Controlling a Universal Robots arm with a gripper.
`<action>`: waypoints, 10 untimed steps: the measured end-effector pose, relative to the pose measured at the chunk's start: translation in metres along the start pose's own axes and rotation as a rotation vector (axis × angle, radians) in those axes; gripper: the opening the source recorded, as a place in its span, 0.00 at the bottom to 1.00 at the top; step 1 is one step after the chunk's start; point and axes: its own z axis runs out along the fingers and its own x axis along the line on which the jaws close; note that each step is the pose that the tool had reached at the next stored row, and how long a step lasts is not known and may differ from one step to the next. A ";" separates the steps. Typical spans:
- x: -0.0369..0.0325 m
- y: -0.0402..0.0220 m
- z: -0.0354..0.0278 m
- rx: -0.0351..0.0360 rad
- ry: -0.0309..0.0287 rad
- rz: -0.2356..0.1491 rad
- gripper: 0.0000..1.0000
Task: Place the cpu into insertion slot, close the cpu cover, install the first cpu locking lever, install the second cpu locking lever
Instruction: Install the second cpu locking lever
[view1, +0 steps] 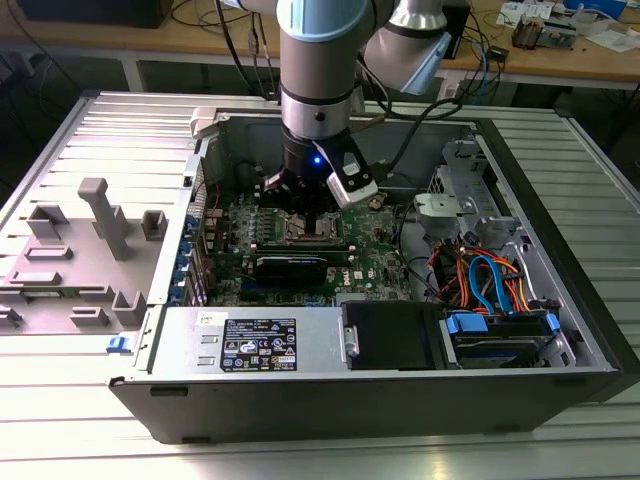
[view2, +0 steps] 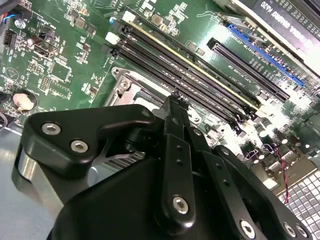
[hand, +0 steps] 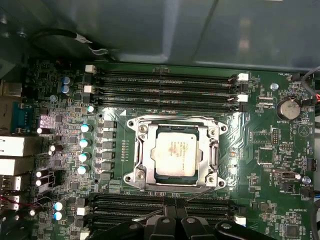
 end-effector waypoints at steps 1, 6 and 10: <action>0.0001 0.0000 0.0000 0.0000 0.0000 0.000 0.11; 0.0002 0.0000 0.0000 0.0000 0.0000 0.000 0.11; 0.0004 -0.0005 0.0001 -0.0016 0.0018 0.000 0.11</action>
